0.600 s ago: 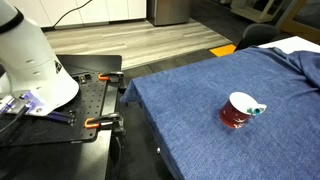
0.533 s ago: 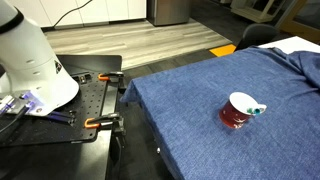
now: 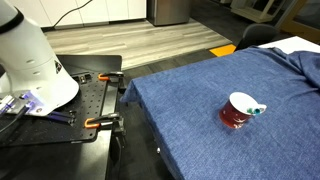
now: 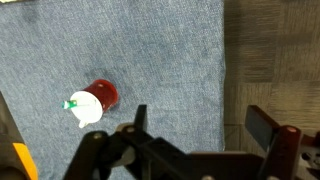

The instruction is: Take the pen out of the cup

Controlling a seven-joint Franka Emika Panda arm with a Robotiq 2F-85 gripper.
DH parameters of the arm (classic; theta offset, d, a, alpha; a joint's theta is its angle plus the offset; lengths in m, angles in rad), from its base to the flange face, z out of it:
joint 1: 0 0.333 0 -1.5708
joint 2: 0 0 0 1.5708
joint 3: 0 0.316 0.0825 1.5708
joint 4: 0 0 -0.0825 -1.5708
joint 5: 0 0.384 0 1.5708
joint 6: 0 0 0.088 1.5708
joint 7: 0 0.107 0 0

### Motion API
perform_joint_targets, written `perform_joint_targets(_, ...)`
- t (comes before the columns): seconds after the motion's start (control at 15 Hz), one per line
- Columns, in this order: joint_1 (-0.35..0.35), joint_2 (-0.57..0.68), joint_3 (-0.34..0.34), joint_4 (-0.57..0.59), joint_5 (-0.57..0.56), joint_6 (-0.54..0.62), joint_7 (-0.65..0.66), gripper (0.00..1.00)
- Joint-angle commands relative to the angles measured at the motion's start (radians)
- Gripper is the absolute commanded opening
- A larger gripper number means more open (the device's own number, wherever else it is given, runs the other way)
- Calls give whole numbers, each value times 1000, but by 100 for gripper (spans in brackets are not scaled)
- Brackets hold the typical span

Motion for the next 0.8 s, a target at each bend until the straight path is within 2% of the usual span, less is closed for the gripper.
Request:
perform_joint_targets(0.0, 25, 20, -17, 14, -22, 8, 20, 100)
perform_joint_targets(0.33, 2, 45, -27, 52, -82, 23, 32, 100)
perform_joint_targets(0.73, -35, 90, -93, 120, -153, 10, 8, 100)
